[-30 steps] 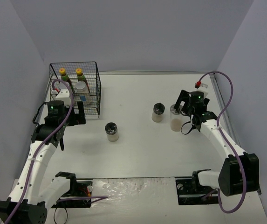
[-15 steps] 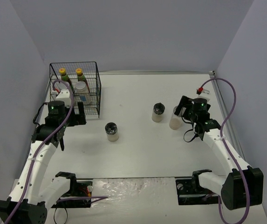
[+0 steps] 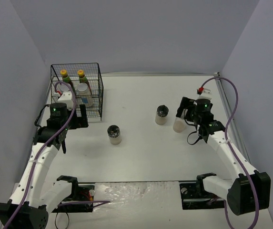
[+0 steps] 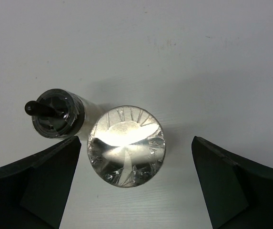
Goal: Organize the condiment bottles
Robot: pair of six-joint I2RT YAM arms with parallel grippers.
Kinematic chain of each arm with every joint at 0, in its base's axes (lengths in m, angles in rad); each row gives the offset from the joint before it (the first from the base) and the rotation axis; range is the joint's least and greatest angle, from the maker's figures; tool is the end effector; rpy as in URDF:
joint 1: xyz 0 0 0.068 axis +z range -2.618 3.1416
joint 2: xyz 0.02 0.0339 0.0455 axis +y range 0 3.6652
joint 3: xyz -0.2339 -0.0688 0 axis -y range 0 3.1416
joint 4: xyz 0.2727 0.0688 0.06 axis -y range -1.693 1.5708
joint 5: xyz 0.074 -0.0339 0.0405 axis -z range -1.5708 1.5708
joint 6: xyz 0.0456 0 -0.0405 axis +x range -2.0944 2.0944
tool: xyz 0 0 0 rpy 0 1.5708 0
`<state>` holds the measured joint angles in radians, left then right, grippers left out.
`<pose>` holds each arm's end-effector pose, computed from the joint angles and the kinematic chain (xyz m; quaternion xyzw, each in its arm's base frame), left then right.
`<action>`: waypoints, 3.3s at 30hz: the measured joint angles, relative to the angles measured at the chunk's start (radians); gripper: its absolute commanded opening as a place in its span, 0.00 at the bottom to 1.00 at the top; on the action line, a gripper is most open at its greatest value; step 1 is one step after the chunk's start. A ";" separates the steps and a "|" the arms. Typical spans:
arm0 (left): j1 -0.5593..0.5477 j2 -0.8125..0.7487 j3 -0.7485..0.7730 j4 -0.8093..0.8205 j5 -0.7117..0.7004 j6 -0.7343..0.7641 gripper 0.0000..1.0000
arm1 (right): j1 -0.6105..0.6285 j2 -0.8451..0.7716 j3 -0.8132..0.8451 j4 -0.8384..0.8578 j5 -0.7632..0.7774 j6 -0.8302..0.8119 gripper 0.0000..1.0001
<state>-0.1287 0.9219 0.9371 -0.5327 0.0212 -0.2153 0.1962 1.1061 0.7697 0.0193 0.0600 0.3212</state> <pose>0.2521 -0.0336 0.3048 -0.0321 0.8639 -0.0951 0.4936 0.3006 0.0570 0.2520 0.0681 0.8068 0.1265 0.5730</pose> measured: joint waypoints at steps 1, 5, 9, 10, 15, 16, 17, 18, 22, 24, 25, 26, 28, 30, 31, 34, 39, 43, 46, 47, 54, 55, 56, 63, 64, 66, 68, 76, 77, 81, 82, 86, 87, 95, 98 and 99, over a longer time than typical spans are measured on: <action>0.000 0.001 0.000 0.000 0.000 0.000 0.97 | 0.008 0.003 0.004 0.000 0.000 -0.004 1.00; 0.000 0.003 0.000 0.000 0.000 0.000 0.97 | 0.036 0.041 0.023 0.009 0.004 -0.011 1.00; 0.000 0.007 0.000 0.000 0.000 0.000 0.97 | 0.046 0.100 0.025 0.016 0.023 -0.009 0.99; 0.000 0.007 0.000 0.000 0.000 0.000 0.97 | 0.046 0.113 0.025 0.016 0.031 -0.008 0.98; 0.000 0.008 0.000 0.000 0.000 0.000 0.97 | 0.047 0.155 0.023 0.018 0.071 -0.004 0.82; 0.000 0.008 0.000 0.000 0.000 0.000 0.97 | 0.047 0.156 0.022 0.020 0.077 -0.004 0.75; 0.000 0.008 0.000 0.000 0.000 0.000 0.97 | 0.047 0.157 0.021 0.022 0.082 -0.004 0.69; 0.000 0.008 0.000 0.000 -0.002 0.000 0.97 | 0.047 0.158 0.019 0.025 0.087 -0.003 0.62; 0.000 0.008 0.000 0.000 -0.017 0.000 0.97 | 0.050 0.153 0.006 0.042 0.100 -0.013 0.31; 0.000 0.008 0.000 0.000 -0.020 0.000 0.97 | 0.060 0.141 -0.002 0.040 0.102 -0.019 0.21; 0.000 0.008 0.000 0.000 -0.020 0.000 0.97 | 0.071 0.134 -0.004 0.032 0.107 -0.022 0.17; 0.000 0.008 0.000 0.000 -0.021 0.000 0.97 | 0.085 0.128 -0.005 0.023 0.111 -0.024 0.15; 0.000 0.008 0.000 0.000 -0.021 0.000 0.97 | 0.134 0.115 -0.006 -0.004 0.112 -0.023 0.10; 0.000 0.008 0.000 0.000 -0.021 0.000 0.97 | 0.204 0.102 -0.006 -0.027 0.104 -0.015 0.05; 0.000 0.008 0.000 0.000 -0.021 0.000 0.97 | 0.246 0.098 -0.006 -0.035 0.100 -0.008 0.04; 0.000 0.008 0.000 -0.001 -0.021 -0.001 0.97 | 0.371 0.098 0.002 -0.046 0.088 0.010 0.03; 0.000 0.008 0.000 0.000 -0.021 -0.001 0.97 | 0.511 0.168 0.054 -0.016 0.048 0.019 0.02; 0.000 0.007 0.000 0.000 -0.021 -0.001 0.97 | 0.540 0.324 0.165 0.045 0.041 -0.015 0.02; 0.000 0.005 -0.001 0.000 -0.022 -0.001 0.97 | 0.545 0.447 0.259 0.106 0.040 -0.050 0.02; 0.000 0.005 -0.001 0.000 -0.022 -0.001 0.97 | 0.546 0.480 0.288 0.121 0.038 -0.065 0.03; 0.000 0.003 -0.002 0.001 -0.021 -0.001 0.97 | 0.551 0.645 0.441 0.183 0.034 -0.140 0.39; 0.000 0.003 -0.002 0.001 -0.021 -0.001 0.97 | 0.551 0.656 0.452 0.187 0.032 -0.145 0.46; 0.000 0.003 -0.002 0.001 -0.021 -0.001 0.97 | 0.551 0.662 0.458 0.191 0.029 -0.148 0.52; 0.000 0.003 -0.002 0.012 0.004 -0.003 0.97 | 0.552 0.666 0.462 0.192 0.023 -0.166 0.92; 0.000 0.004 -0.002 0.016 0.010 -0.004 0.97 | 0.552 0.666 0.463 0.191 0.023 -0.168 0.95; 0.000 0.010 -0.001 0.021 0.027 -0.011 0.97 | 0.552 0.663 0.465 0.183 0.021 -0.172 1.00; 0.000 0.030 0.008 0.019 0.053 -0.025 0.97 | 0.552 0.644 0.466 0.160 0.021 -0.176 1.00; -0.121 0.165 0.202 -0.002 0.089 -0.077 0.97 | 0.550 0.331 0.364 0.086 0.080 -0.193 1.00; -0.164 0.188 0.234 0.000 0.085 -0.080 0.97 | 0.549 0.267 0.334 0.072 0.105 -0.193 1.00; -0.307 0.305 0.329 0.040 0.072 -0.091 0.97 | 0.520 0.020 0.222 0.013 0.200 -0.189 1.00; -0.337 0.341 0.348 0.047 0.067 -0.094 0.97 | 0.507 -0.035 0.199 -0.001 0.222 -0.186 1.00; -0.422 0.512 0.428 0.063 0.045 -0.100 0.97 | 0.437 -0.227 0.101 -0.065 0.280 -0.158 1.00; -0.436 0.556 0.448 0.066 0.040 -0.101 0.97 | 0.420 -0.267 0.078 -0.082 0.289 -0.151 1.00; -0.494 0.790 0.587 0.051 0.025 -0.094 0.97 | 0.374 -0.377 -0.010 -0.164 0.319 -0.113 1.00; -0.500 0.849 0.633 0.055 0.022 -0.083 0.97 | 0.374 -0.366 -0.010 -0.174 0.319 -0.111 1.00; -0.502 0.859 0.638 0.061 0.025 -0.082 0.97 | 0.374 -0.365 -0.010 -0.175 0.319 -0.111 1.00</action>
<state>-0.6311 1.7812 1.5752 -0.4720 0.0463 -0.2974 0.5697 0.7406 0.7593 -0.1556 0.3794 0.2100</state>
